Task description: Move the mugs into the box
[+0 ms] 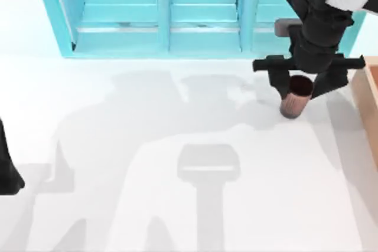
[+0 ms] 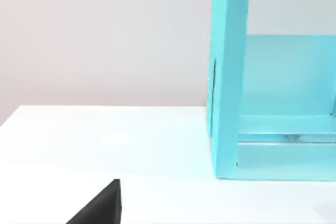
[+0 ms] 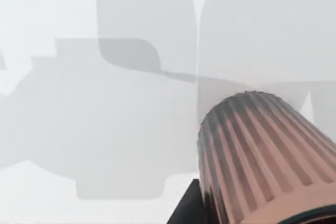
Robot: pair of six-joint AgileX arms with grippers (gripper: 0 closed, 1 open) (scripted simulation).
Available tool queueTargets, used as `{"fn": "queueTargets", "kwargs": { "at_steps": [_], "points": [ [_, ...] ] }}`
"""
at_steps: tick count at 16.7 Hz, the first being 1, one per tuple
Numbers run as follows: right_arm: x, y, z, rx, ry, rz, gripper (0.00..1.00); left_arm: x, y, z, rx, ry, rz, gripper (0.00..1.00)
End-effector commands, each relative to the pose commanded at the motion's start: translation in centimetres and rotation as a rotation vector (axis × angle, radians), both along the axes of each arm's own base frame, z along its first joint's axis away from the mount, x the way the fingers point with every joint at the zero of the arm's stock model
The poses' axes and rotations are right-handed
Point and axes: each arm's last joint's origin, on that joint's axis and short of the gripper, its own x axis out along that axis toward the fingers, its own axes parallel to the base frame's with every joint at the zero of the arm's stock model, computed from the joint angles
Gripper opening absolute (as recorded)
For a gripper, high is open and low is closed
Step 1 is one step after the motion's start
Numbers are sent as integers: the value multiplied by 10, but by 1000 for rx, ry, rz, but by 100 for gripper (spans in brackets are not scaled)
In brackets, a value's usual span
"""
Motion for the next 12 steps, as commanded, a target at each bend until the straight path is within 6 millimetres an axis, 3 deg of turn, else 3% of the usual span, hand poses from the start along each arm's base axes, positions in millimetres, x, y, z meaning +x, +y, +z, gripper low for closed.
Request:
{"fn": "queueTargets", "kwargs": {
  "at_steps": [2,4,12],
  "points": [
    [2,7,18,21,-55,55,0,0,0,0,0,0,0,100],
    [3,1,37,24,-73,90,0,0,0,0,0,0,0,100],
    [-3,-104,86,-21,49,-34,0,0,0,0,0,0,0,100]
  ]
}}
